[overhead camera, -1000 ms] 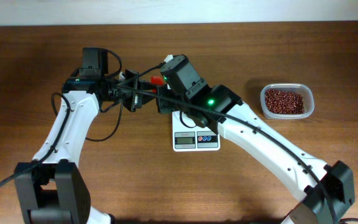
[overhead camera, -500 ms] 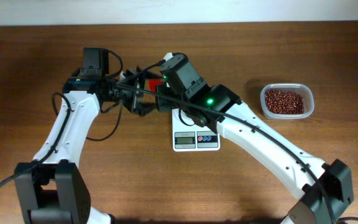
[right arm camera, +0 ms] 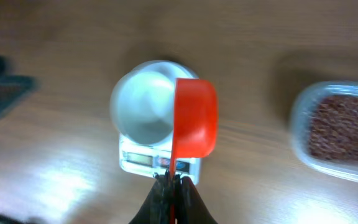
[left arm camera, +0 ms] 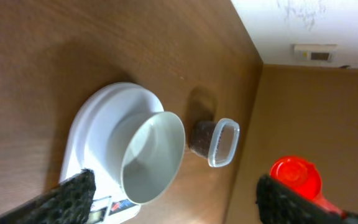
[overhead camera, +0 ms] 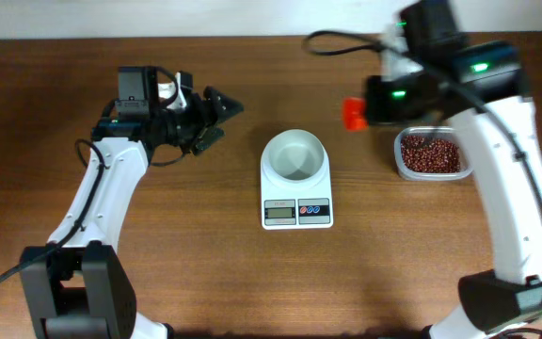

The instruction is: Scoop item into bowl and weigh 50g on scale

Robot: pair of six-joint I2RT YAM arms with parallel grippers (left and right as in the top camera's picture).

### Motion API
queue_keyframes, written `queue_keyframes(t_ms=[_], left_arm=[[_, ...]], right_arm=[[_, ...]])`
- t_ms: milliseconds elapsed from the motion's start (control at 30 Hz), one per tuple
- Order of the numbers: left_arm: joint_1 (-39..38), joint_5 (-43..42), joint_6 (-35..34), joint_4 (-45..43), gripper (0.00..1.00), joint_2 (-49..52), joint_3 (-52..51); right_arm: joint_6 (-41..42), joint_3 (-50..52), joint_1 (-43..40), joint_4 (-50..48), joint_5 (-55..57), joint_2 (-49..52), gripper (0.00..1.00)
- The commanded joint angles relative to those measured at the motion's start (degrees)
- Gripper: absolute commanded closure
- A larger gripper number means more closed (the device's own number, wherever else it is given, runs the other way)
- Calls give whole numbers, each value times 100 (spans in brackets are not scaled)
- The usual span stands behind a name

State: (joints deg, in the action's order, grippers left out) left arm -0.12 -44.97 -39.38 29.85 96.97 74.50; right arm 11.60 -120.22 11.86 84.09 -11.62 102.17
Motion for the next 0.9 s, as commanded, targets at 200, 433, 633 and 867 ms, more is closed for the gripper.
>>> queue_keyframes(t_ms=[200, 433, 633, 867], left_arm=[[-247, 881, 2347, 496, 100, -79, 616], [-1698, 2887, 3307, 1853, 100, -70, 2114], [-2695, 4030, 3305, 2013, 100, 407, 2111], [-2999, 4026, 3303, 2013, 100, 1191, 2111]], right_arm=[[-1169, -92, -1862, 833, 935, 422, 96], [-1484, -87, -2496, 798, 931, 1309, 96], [-1486, -85, -2544, 758, 935, 1980, 96], [-1484, -63, -2544, 557, 933, 2079, 96]])
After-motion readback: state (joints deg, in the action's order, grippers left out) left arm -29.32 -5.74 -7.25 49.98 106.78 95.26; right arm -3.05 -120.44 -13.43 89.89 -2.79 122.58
